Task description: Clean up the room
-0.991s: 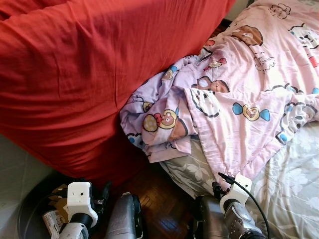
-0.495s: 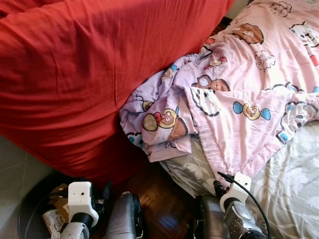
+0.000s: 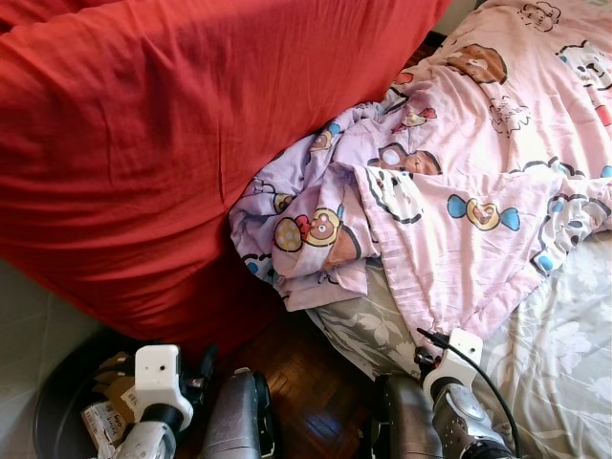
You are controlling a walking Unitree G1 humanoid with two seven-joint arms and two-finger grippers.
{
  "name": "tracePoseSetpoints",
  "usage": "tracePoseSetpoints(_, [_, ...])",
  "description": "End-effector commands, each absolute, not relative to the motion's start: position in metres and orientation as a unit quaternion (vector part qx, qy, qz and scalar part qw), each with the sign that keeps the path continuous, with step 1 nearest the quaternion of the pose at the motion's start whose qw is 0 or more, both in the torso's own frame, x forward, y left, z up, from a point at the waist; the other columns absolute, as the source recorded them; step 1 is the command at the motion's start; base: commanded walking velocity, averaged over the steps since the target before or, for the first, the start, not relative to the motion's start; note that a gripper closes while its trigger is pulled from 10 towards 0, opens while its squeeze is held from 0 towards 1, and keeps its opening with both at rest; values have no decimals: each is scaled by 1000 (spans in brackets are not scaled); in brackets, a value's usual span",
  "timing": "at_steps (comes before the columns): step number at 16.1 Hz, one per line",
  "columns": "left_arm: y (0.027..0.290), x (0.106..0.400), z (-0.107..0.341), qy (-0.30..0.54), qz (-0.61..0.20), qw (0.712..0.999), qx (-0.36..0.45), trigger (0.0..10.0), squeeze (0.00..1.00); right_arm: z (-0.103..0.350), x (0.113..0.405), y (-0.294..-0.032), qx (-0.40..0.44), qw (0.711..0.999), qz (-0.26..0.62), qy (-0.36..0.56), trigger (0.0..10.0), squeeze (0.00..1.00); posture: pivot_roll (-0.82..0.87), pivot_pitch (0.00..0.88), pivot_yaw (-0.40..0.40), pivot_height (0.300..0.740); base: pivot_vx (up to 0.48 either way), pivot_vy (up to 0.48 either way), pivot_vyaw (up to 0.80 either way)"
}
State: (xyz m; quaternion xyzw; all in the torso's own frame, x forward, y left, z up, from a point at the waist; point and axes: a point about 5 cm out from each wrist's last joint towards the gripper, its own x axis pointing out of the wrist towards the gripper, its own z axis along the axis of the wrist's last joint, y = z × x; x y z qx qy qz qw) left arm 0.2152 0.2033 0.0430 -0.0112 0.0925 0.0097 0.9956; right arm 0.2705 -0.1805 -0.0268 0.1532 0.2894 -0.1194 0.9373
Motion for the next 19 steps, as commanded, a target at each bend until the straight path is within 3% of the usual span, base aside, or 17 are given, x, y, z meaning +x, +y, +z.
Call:
tracePoseSetpoints(1, [205,208,33,112,18,993,-10,10000,0,-27,270,-179,150,938,-116,291,0,0,96,236,25,619,0,0,0])
tracePoseSetpoints(8, [198,224,38,92,19,995,-13,10000,0,-22,276,-183,143,942,-115,280,0,0,76,181,-4,619,0,0,0])
tracePoseSetpoints(16, [198,233,27,100,46,994,-27,10000,0,-16,270,-182,102,970,-71,211,0,0,37,132,-31,619,0,0,0])
tracePoseSetpoints(17, [200,231,21,109,50,992,-29,10000,0,-19,264,-185,109,970,-73,206,8314,0,19,121,-25,619,0,0,0])
tracePoseSetpoints(18, [201,230,17,115,51,991,-32,10000,0,-19,262,-185,109,971,-71,200,10000,0,10,117,-24,619,0,0,0])
tracePoseSetpoints(19, [201,229,14,121,51,991,-33,10000,0,-19,261,-186,105,973,-69,195,10000,0,7,112,-23,619,0,0,0])
